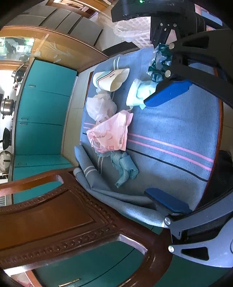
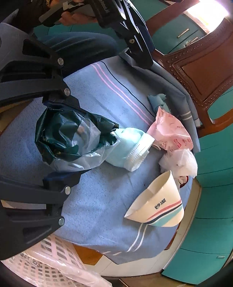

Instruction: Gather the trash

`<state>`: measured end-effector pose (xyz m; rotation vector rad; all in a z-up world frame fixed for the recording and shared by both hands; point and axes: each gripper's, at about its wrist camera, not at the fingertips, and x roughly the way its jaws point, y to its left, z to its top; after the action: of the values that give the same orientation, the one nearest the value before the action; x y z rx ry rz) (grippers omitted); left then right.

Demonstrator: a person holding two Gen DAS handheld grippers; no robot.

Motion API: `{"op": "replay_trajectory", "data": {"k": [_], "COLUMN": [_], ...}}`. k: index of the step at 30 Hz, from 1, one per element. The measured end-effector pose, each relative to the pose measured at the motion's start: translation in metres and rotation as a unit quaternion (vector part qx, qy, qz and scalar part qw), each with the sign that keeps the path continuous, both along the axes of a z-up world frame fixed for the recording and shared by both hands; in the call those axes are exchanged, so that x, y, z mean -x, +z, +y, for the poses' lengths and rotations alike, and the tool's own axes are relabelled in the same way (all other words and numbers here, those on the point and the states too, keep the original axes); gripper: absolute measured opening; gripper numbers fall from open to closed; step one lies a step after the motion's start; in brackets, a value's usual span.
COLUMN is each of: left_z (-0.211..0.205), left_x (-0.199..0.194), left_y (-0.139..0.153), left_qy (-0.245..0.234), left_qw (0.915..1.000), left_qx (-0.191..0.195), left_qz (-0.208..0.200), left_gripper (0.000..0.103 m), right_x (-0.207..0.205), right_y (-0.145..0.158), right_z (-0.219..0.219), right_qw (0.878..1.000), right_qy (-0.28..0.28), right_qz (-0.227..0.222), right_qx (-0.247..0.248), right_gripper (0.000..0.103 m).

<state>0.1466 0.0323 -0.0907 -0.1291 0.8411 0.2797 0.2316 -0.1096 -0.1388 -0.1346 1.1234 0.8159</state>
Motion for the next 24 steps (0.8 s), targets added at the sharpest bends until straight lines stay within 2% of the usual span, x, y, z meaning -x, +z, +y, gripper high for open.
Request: {"op": "replay_trajectory", "data": {"k": [5,10,16,19,24], "left_z": [0.004,0.005,-0.017,-0.030,-0.046], "left_x": [0.002,-0.001,-0.023,-0.037,-0.061], "left_y": [-0.003,-0.009,-0.019,-0.025,-0.041], "left_qy": [0.008,0.016,-0.014,-0.034,-0.048], "left_qw": [1.0000,0.9998,0.9996,0.9987,0.9956], "left_qx": [-0.001,0.004,0.017,0.032,0.073], "left_qz": [0.005,0.009,0.017,0.022,0.035], "left_gripper": [0.093,0.094,0.094,0.094,0.094], "right_x": [-0.007,-0.017,-0.022,-0.023,-0.029], "right_y": [0.009,0.016,0.013,0.017,0.036], "right_z": [-0.010,-0.027,-0.041,-0.046,-0.070], "right_qw": [1.000,0.998,0.995,0.994,0.988], "right_qy": [-0.018,-0.059,-0.084,-0.093,-0.135], "right_qz": [-0.012,-0.034,-0.043,-0.056,-0.078], "right_qx": [-0.003,0.012,0.027,0.030,-0.001], "right_gripper": [0.053,0.053,0.053,0.053,0.053]}}
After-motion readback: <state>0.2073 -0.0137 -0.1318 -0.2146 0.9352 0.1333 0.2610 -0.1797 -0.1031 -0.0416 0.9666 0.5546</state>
